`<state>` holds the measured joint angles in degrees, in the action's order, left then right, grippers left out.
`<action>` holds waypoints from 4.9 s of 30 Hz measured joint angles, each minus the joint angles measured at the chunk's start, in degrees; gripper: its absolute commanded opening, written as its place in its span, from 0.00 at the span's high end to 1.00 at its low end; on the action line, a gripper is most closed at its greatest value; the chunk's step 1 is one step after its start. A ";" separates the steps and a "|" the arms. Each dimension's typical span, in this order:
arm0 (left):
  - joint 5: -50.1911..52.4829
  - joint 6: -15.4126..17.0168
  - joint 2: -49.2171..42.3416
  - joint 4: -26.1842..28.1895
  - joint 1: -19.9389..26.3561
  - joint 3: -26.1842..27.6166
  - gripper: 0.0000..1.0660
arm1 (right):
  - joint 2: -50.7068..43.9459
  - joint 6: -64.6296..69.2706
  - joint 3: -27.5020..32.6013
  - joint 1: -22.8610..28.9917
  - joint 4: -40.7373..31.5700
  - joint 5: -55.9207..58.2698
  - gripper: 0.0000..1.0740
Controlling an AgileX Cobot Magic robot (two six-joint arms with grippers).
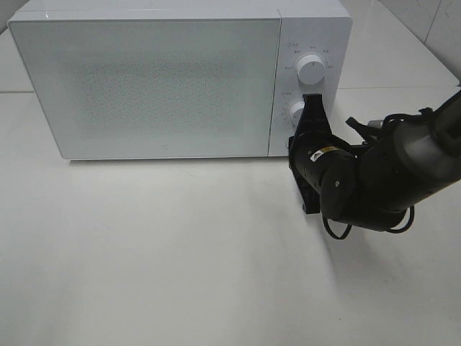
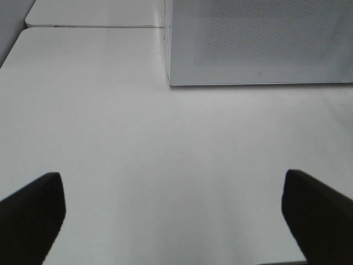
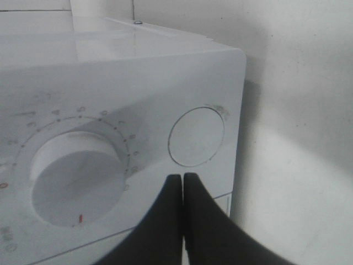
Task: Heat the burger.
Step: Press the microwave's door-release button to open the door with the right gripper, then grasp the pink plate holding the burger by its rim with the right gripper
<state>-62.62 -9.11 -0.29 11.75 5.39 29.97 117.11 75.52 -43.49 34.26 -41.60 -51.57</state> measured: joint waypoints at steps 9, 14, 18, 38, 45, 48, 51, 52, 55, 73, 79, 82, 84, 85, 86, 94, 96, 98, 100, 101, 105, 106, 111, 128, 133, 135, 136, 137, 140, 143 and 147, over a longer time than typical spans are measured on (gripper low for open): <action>0.00 0.00 0.00 0.00 0.00 0.00 0.06 | 1.66 -0.23 -2.01 -1.55 -1.09 1.09 1.00; 0.00 0.00 0.00 0.00 0.00 0.00 0.06 | 1.66 -0.69 -3.21 -2.35 -1.20 1.55 1.00; 0.00 0.00 0.00 0.00 0.00 0.00 0.06 | 2.52 -1.66 -4.81 -2.81 -1.20 2.81 1.00; 0.00 0.00 0.00 0.00 0.00 0.00 0.06 | 5.67 -1.95 -7.62 -3.09 -3.72 3.27 1.00; 0.00 0.00 0.00 0.00 0.00 0.00 0.06 | 5.90 -2.18 -8.14 -2.81 -5.16 2.69 1.00; 0.00 0.00 0.00 0.00 0.00 0.00 0.06 | 6.47 -2.29 -9.57 -2.58 -6.82 2.81 1.00; 0.00 0.00 0.00 0.00 0.00 0.00 0.06 | 7.22 -2.81 -10.77 -2.41 -8.02 2.81 1.00; 0.00 0.00 0.00 0.00 0.00 0.00 0.06 | 7.56 -2.92 -11.12 -2.35 -8.54 2.75 1.00; 0.00 0.00 0.00 0.00 0.00 0.00 0.06 | 8.77 -3.21 -12.66 -1.95 -10.31 2.58 1.00; 0.00 0.00 0.00 0.00 0.00 0.00 0.06 | 8.77 -3.55 -13.69 -1.26 -13.69 2.86 1.00; 0.00 0.00 0.00 0.00 0.00 0.00 0.06 | 6.76 -4.76 -11.40 -2.06 -10.60 3.21 1.00; 0.00 0.00 0.00 0.00 0.00 0.00 0.06 | 5.50 -4.81 -9.85 -2.29 -8.65 3.78 1.00; 0.00 0.00 0.00 0.00 0.00 0.00 0.06 | 4.35 -5.16 -8.59 -2.41 -7.33 4.58 1.00; 0.00 0.00 0.00 0.00 0.00 0.00 0.06 | 3.09 -6.42 -7.28 -2.46 -6.36 5.16 1.00; 0.00 0.00 0.00 0.00 0.00 0.00 0.06 | 3.09 -6.42 -7.28 -2.46 -6.36 5.16 1.00; 0.00 0.00 0.00 0.00 0.00 0.00 0.06 | -3.15 -15.64 -2.58 -2.52 -3.50 10.66 1.00; 0.00 0.00 0.00 0.00 0.00 0.00 0.06 | -5.21 -21.54 -1.03 -2.52 -3.50 14.90 1.00; 0.00 0.00 0.00 0.00 0.00 0.00 0.06 | -6.02 -24.12 -0.57 -2.52 -3.50 16.39 1.00; 0.00 0.00 0.00 0.00 0.00 0.00 0.06 | -7.79 -29.39 0.00 -2.52 -3.32 19.88 1.00; 0.00 0.00 0.00 0.00 0.00 0.00 0.06 | -8.82 -32.09 0.11 -2.52 -3.27 21.31 1.00; 0.00 0.00 0.00 0.00 0.00 0.00 0.06 | -13.75 -51.62 0.34 -2.52 -2.86 30.19 1.00; 0.00 0.00 0.00 0.00 0.00 0.00 0.06 | -13.75 -51.62 0.34 -2.52 -2.86 30.19 1.00; 0.00 0.00 0.00 0.00 0.00 0.00 0.06 | -18.51 -71.10 0.34 -2.52 -2.64 42.34 1.00; 0.00 0.00 0.00 0.00 0.00 0.00 0.06 | -21.20 -91.90 -8.54 -2.52 28.53 81.70 0.97; 0.00 0.00 0.00 0.00 0.00 0.00 0.06 | -21.20 -101.36 -13.18 -2.52 39.02 89.61 0.95; 0.00 0.00 0.00 0.00 0.00 0.00 0.06 | -21.20 -110.58 -15.36 -2.52 42.80 91.62 0.93; 0.00 0.00 0.00 0.00 0.00 0.00 0.06 | -21.20 -110.58 -15.36 -2.52 42.80 91.62 0.93; 0.00 0.00 0.00 0.00 0.00 0.00 0.06 | -21.20 -113.96 -15.87 -2.52 43.83 91.90 0.92; 0.00 0.00 0.00 0.00 0.00 0.00 0.06 | -21.20 -124.05 -16.90 -2.52 46.07 92.13 0.88; 0.00 0.00 0.00 0.00 0.00 0.00 0.06 | -21.20 -134.70 -17.07 -2.52 47.04 90.36 0.81; 0.00 0.00 0.00 0.00 0.00 0.00 0.06 | -21.20 -143.12 -17.07 -2.52 46.12 84.86 0.49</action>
<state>-62.62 -9.11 -0.29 11.75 5.39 29.97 95.91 -67.61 -60.56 31.74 4.53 33.29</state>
